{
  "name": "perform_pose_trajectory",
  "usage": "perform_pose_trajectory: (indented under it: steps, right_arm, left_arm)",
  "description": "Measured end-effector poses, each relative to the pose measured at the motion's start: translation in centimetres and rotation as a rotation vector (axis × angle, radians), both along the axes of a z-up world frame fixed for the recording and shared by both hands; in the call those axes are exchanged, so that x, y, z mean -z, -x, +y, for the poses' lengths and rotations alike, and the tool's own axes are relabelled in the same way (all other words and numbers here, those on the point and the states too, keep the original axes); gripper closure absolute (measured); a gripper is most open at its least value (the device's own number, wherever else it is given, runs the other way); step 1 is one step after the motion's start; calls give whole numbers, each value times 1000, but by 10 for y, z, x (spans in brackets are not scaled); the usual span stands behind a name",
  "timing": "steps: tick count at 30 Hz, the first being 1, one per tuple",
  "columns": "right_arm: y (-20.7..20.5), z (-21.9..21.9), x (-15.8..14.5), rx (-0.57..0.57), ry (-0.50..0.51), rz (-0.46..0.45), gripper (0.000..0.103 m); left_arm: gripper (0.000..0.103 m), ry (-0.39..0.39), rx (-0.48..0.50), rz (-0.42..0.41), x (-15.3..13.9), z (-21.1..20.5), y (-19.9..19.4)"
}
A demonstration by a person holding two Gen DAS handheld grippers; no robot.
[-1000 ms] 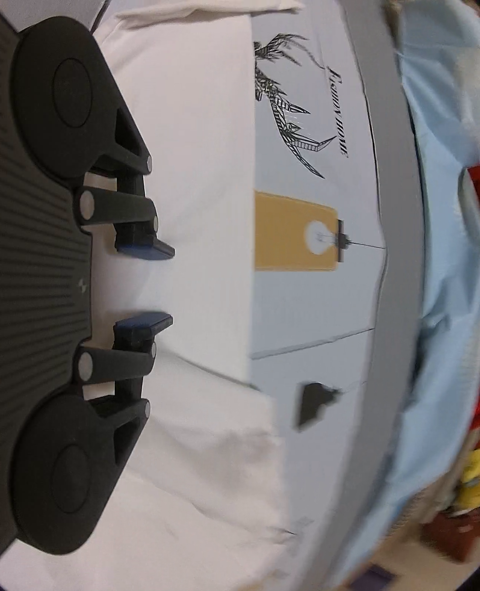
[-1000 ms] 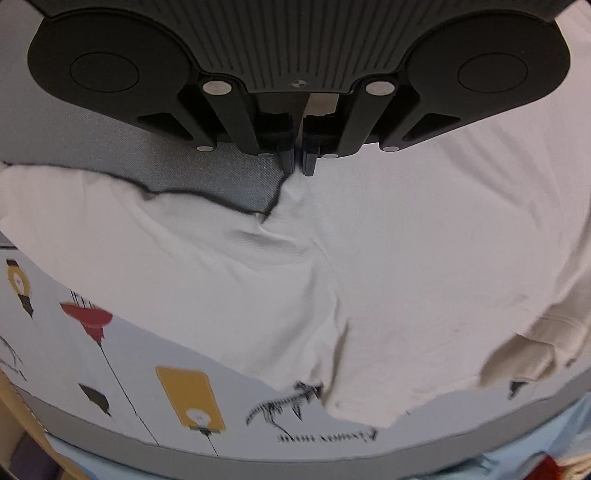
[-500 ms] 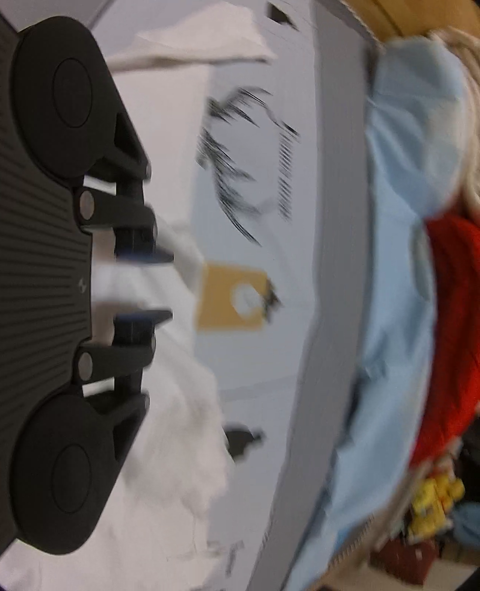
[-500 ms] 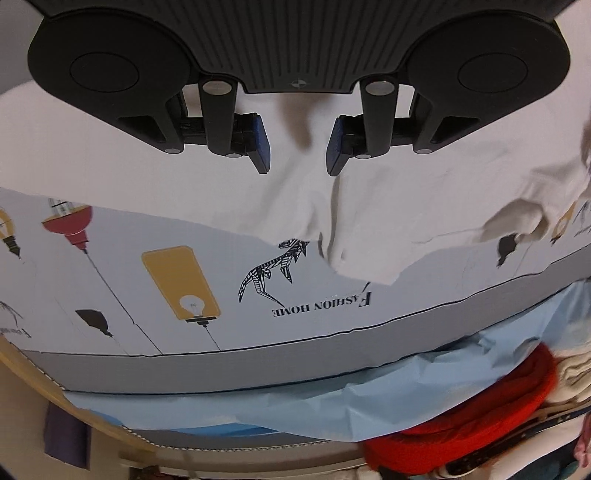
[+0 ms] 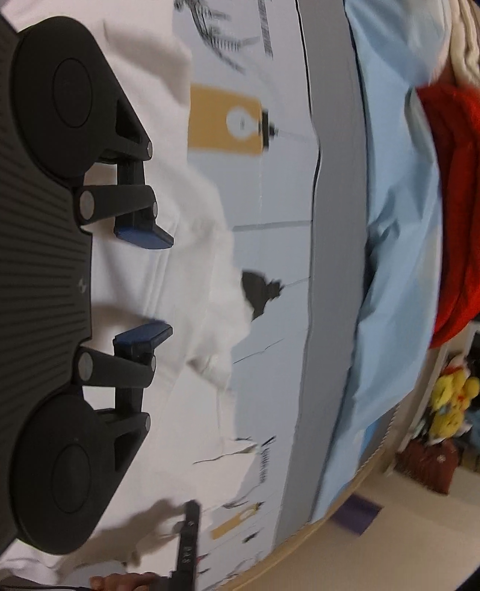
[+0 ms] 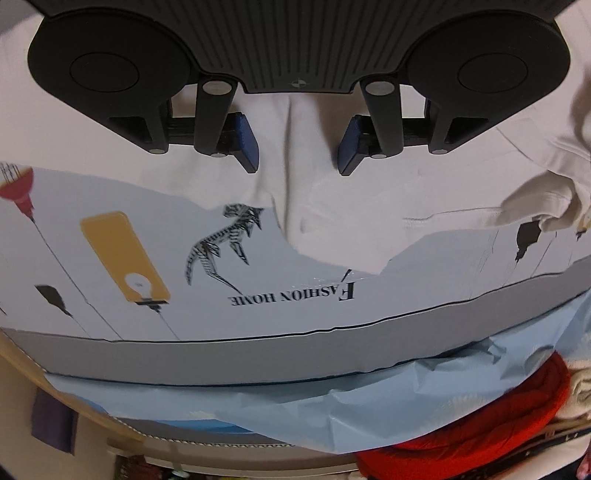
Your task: Fold small clothes
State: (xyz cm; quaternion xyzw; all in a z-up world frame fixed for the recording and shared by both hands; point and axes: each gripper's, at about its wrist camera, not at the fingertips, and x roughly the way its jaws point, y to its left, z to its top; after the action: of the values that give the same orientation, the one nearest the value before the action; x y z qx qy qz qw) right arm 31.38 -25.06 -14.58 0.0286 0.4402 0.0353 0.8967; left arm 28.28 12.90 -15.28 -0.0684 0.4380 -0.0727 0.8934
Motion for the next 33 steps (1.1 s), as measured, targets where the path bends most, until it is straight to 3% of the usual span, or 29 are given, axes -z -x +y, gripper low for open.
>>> perform_pose_trajectory:
  steps: [1,2,5,9,11,14,17,19,21,27,33]
  right_arm:
    - [-2,1,2,-13,0,-2,85]
    - [-4,2,4,-27,3,-6,97]
    - [-7,0,3,-5,-4,-53,99]
    - [-9,-2,-7,31,-3,-153,96]
    - [-11,-5,-3,57,7,-110,88]
    - [-7,-11,2,53,21,-58,75]
    - [1,-9,0,32,77,-40,68]
    - [7,-7,-5,23,92,-22,68]
    - [16,-4,-13,16,97,-10,68]
    - [62,-5,-57,-1,71,-21,63]
    - [133,-25,-91,35,-33,9,63]
  left_arm:
    - [81,-20,1,12,5,-3,-5]
    - [85,-40,-10,28,11,-6,-10]
    - [88,-19,-71,4,16,-4,-17]
    - [80,4,-116,-89,7,-7,-14]
    - [75,51,-142,-77,3,1,-13]
    - [75,89,-138,-62,-5,9,-7]
    - [75,75,-89,-8,-1,8,1]
    - [81,12,-66,123,19,3,5]
    - [84,-70,-72,76,12,-3,20]
    - [79,-67,-34,14,-50,-13,72]
    - [79,-46,-63,109,-66,5,153]
